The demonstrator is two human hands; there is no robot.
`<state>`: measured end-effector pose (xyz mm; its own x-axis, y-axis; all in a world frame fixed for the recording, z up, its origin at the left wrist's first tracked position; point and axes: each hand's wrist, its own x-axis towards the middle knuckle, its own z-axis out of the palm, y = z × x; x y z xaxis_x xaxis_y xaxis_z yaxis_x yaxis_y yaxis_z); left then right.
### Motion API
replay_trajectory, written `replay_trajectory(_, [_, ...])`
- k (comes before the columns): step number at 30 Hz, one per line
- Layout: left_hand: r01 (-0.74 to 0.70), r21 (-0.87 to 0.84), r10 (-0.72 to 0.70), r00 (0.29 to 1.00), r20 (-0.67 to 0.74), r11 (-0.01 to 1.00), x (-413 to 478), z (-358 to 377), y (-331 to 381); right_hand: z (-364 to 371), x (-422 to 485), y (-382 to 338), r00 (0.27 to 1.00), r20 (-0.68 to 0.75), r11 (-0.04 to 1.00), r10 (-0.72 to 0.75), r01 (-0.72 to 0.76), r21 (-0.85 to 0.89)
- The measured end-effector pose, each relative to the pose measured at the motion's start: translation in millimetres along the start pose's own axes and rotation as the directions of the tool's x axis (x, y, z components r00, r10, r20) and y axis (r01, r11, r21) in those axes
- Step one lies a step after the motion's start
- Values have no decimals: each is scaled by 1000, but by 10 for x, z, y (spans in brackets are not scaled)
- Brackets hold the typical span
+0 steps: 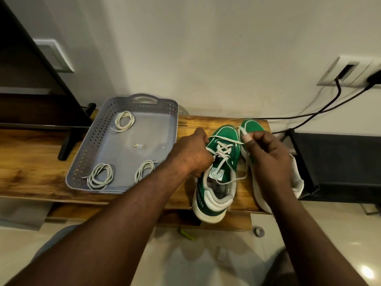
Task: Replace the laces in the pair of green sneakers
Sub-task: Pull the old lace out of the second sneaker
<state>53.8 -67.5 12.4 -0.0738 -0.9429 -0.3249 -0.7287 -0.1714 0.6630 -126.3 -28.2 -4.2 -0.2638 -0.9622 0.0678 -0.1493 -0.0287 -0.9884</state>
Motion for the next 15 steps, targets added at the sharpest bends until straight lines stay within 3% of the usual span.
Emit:
replay_trajectory(3, [-157,177,155,988,26,972,-39,26,36,59,-48,147,986,-47,865,-161,118,-488])
replay_trajectory(5, [-225,270,219,974,53,936,-40,66,44,83,-79,106,949,63,736,-310,281,-616])
replay_trajectory(6, [-229,294,219,973,70,928,-34,83,42,95,-110,71,939,138,692,-315,327,-644])
replay_trajectory(8, [-209,328,188,978,96,921,-16,107,35,113,-176,35,945,280,605,-170,324,-727])
replay_trajectory(11, [-195,323,162,979,125,926,6,89,43,97,-247,52,931,352,485,93,267,-833])
replay_trajectory(15, [-210,323,169,974,150,923,8,88,61,50,-244,8,933,345,507,104,249,-825])
